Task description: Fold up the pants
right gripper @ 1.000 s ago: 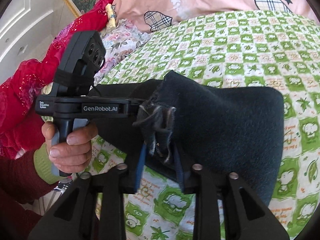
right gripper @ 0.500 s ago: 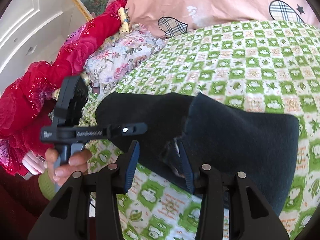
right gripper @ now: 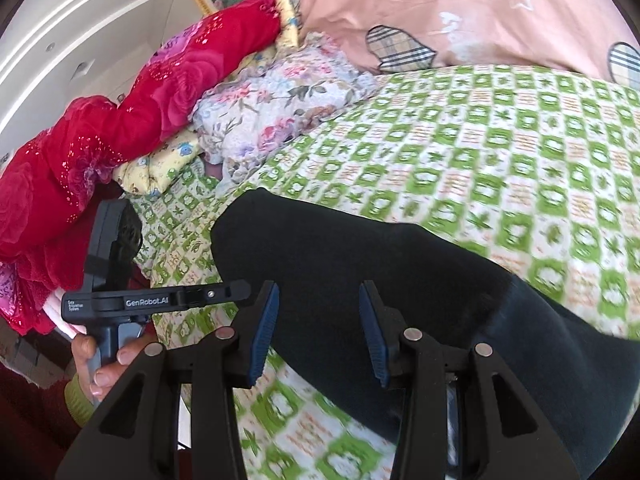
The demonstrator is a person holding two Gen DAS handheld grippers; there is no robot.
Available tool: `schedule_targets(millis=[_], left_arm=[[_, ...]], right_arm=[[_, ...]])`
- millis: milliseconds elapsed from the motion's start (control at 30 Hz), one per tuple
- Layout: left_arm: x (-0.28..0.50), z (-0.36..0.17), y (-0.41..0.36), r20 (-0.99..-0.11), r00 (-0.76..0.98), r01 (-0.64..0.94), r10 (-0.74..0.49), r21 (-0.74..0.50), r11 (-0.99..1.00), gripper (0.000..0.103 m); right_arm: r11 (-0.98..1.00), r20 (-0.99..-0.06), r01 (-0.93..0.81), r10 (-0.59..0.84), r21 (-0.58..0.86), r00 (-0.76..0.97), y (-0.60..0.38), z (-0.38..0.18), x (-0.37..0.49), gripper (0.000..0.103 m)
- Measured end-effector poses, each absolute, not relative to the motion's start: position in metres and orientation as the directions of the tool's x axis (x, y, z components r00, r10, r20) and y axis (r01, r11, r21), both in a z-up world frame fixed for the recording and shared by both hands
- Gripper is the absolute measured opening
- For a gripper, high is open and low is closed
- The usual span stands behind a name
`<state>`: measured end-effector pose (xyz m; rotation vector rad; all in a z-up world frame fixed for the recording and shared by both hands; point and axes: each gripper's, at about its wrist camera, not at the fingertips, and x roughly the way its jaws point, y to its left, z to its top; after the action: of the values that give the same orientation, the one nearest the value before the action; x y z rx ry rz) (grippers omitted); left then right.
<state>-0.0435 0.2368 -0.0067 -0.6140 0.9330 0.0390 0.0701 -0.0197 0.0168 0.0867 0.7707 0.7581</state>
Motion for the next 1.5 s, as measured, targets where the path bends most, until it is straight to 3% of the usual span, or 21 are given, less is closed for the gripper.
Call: schedule_targets(millis=[200, 433, 967, 1300, 1333, 1433, 1500], left_arm=[[-0.061, -0.011, 0.273, -0.777, 0.611, -0.397, -0.150, -0.464, 0.792, 0.043], [-0.065, -0.025, 0.303, -0.787, 0.598, -0.470, -0.151, -0.497, 0.730, 0.043], [-0.029, -0.038, 0.325, -0.784, 0.593, -0.494, -0.184, -0.535, 0.686, 0.046], [-0.022, -0.040, 0.325, -0.782, 0.604, -0.494, -0.155, -0.519, 0.698, 0.041], [-0.020, -0.040, 0.325, -0.783, 0.604, -0.494, -0.153, -0.517, 0.699, 0.038], [-0.016, -0.041, 0.328, -0.785, 0.602, -0.499, -0.148, -0.514, 0.698, 0.027], [-0.015, -0.040, 0.328, -0.776, 0.609, -0.487, -0.161, -0.527, 0.696, 0.019]], right_arm=[[0.709, -0.612, -0.624, 0.663, 0.327, 0.431, 0.012, 0.018, 0.088, 0.051], [0.677, -0.639, -0.664, 0.671, 0.319, 0.377, 0.048, 0.014, 0.106, 0.051], [0.592, -0.740, -0.766, 0.627, 0.250, 0.244, 0.130, 0.002, 0.181, 0.051], [0.504, -0.816, -0.835, 0.565, 0.223, 0.123, 0.191, -0.024, 0.209, 0.051], [0.495, -0.823, -0.840, 0.557, 0.224, 0.109, 0.196, -0.028, 0.209, 0.050], [0.488, -0.836, -0.848, 0.539, 0.209, 0.104, 0.201, -0.031, 0.205, 0.030], [0.489, -0.829, -0.848, 0.547, 0.203, 0.117, 0.197, -0.028, 0.202, 0.024]])
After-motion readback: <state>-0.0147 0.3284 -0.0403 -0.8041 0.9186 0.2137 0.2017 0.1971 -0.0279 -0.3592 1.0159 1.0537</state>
